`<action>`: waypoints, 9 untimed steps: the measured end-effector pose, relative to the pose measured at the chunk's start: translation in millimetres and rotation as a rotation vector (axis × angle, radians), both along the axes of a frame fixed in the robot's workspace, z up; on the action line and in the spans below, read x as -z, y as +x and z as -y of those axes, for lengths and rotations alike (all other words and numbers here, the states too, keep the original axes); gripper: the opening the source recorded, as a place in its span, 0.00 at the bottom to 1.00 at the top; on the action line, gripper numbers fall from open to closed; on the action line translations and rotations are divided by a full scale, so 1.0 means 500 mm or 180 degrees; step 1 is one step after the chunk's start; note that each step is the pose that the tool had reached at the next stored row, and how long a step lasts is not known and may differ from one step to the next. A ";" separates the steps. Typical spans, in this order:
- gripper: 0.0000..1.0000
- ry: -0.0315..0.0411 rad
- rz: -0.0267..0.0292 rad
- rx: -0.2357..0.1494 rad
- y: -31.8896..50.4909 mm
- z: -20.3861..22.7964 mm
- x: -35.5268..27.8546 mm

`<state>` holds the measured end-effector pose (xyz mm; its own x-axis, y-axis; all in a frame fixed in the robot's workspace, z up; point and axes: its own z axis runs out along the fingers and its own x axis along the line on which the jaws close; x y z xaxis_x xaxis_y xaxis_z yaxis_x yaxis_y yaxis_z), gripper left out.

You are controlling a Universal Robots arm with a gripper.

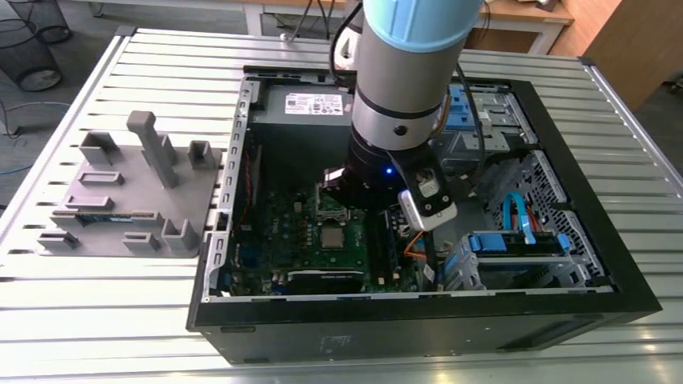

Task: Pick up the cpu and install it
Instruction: 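Close the cpu cover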

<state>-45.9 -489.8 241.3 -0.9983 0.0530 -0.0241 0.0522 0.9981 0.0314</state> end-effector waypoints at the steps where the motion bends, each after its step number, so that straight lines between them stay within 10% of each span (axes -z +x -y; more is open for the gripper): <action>1: 0.11 0.0000 0.0000 0.0000 0.003 0.0000 0.000; 9: 0.11 -0.0001 0.0000 0.0000 0.015 -0.0002 0.001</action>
<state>-38.5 -489.8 241.1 -0.9983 0.0530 -0.0240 0.0522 0.9981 0.0313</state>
